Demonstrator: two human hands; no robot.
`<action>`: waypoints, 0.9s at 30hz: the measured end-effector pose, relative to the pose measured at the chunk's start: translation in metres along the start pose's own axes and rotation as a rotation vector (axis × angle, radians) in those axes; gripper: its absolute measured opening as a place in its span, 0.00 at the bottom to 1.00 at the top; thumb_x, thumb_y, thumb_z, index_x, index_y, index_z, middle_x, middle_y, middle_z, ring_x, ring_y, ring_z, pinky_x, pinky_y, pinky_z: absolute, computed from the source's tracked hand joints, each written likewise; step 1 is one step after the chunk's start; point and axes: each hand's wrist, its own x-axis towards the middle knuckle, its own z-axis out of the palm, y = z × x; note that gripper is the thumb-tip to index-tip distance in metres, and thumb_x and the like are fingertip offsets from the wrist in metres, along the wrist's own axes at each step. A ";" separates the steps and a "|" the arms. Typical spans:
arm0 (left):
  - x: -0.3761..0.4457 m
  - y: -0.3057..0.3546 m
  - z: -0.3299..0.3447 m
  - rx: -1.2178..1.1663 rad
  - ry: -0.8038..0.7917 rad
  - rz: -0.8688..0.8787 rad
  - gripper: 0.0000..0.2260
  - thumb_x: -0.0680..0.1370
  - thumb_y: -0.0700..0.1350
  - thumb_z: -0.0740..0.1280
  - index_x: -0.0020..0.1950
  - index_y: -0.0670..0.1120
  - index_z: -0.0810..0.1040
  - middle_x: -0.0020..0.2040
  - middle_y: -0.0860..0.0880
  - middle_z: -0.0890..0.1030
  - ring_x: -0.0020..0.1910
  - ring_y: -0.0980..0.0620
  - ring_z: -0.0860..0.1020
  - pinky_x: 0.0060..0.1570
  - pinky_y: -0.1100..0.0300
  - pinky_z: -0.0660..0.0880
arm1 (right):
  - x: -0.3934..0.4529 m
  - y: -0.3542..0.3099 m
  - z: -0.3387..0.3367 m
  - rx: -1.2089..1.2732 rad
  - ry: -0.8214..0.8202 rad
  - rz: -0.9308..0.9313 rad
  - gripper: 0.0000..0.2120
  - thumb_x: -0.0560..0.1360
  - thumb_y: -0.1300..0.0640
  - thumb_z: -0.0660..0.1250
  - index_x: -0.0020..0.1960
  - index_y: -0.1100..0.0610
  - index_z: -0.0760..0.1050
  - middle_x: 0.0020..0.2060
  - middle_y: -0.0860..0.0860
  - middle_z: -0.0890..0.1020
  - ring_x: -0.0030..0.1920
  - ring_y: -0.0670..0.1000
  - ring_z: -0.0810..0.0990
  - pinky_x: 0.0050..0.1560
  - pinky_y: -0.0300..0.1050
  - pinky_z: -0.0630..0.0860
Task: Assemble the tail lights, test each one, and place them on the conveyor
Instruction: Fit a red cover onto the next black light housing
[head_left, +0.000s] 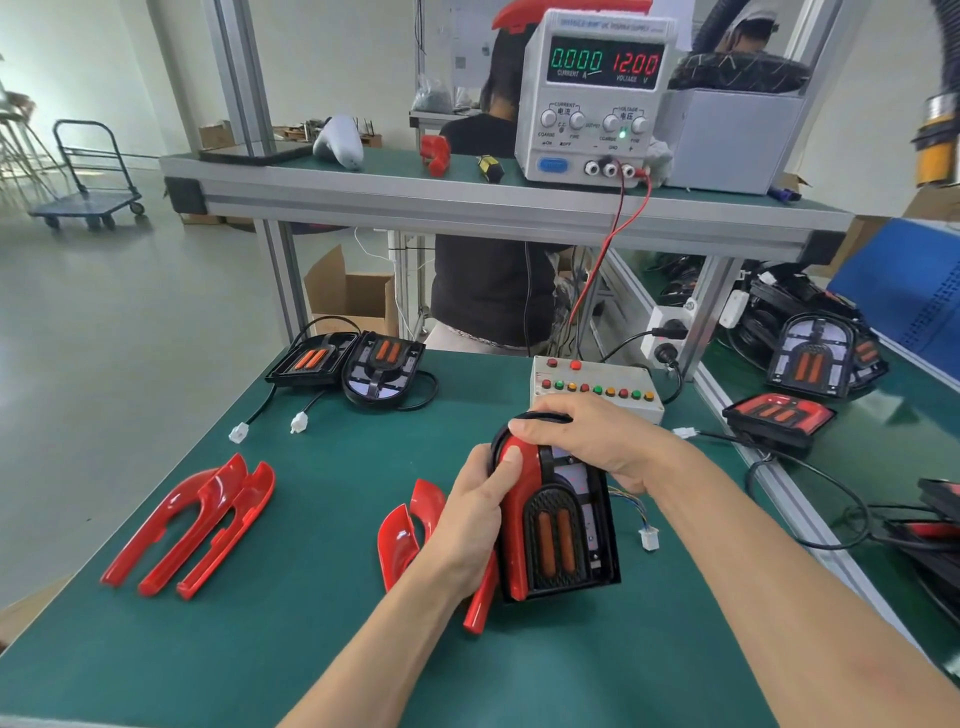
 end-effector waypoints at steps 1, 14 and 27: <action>0.000 0.000 0.000 0.003 -0.005 0.000 0.14 0.84 0.47 0.64 0.64 0.39 0.74 0.62 0.36 0.81 0.57 0.44 0.81 0.64 0.42 0.77 | 0.001 0.002 -0.001 0.052 -0.004 0.012 0.14 0.72 0.46 0.76 0.49 0.56 0.84 0.48 0.58 0.86 0.48 0.57 0.86 0.60 0.60 0.80; 0.004 -0.010 -0.003 0.003 -0.011 0.020 0.15 0.82 0.51 0.67 0.63 0.43 0.76 0.60 0.38 0.83 0.62 0.36 0.80 0.64 0.40 0.76 | -0.002 0.012 0.010 0.147 0.071 0.003 0.11 0.73 0.53 0.78 0.49 0.59 0.83 0.44 0.58 0.87 0.42 0.53 0.85 0.53 0.55 0.82; -0.004 0.006 -0.021 -0.100 -0.311 -0.020 0.22 0.78 0.43 0.71 0.70 0.38 0.72 0.65 0.36 0.80 0.61 0.40 0.80 0.58 0.48 0.79 | -0.001 0.017 -0.001 0.194 0.167 -0.051 0.05 0.78 0.54 0.73 0.51 0.54 0.84 0.45 0.50 0.89 0.47 0.48 0.87 0.50 0.43 0.83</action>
